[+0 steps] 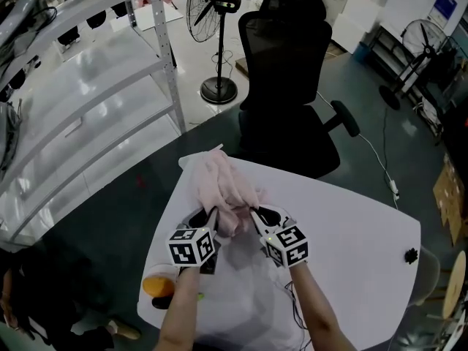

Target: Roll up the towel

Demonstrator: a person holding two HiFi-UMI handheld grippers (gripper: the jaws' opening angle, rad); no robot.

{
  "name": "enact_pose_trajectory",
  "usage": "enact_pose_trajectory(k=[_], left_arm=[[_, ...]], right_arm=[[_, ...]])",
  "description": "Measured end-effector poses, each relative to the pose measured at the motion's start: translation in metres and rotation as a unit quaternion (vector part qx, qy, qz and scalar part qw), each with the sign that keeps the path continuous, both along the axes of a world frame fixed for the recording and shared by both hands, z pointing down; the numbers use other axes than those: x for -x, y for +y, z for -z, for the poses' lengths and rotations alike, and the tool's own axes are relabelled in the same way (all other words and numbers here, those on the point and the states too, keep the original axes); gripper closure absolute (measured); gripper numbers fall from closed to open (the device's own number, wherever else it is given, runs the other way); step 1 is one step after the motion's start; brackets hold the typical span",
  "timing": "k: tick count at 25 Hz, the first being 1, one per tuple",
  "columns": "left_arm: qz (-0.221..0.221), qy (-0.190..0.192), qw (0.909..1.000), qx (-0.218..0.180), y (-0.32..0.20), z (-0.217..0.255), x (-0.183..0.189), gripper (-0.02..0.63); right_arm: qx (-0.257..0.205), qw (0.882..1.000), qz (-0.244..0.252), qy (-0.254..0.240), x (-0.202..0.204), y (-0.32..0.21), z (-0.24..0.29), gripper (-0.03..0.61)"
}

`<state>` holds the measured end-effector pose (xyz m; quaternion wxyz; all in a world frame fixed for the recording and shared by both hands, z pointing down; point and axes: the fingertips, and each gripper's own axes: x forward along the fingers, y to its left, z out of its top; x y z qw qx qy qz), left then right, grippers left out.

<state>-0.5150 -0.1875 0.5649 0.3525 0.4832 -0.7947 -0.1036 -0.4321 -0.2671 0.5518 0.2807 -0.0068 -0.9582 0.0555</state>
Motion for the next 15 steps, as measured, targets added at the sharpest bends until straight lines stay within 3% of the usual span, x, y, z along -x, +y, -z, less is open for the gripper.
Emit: enact_pose_trajectory(k=[5,15], left_arm=[[-0.029,-0.024,0.9992,-0.012,-0.008,0.022,-0.016,0.537],[-0.087,-0.078,0.9927,-0.031,-0.015,0.078,-0.065,0.541]], right_arm=[[-0.019,0.999,-0.030,-0.014,-0.014,-0.016,0.020,0.549],[-0.052,0.996,-0.038,-0.063,-0.048,-0.024,0.087,0.552]])
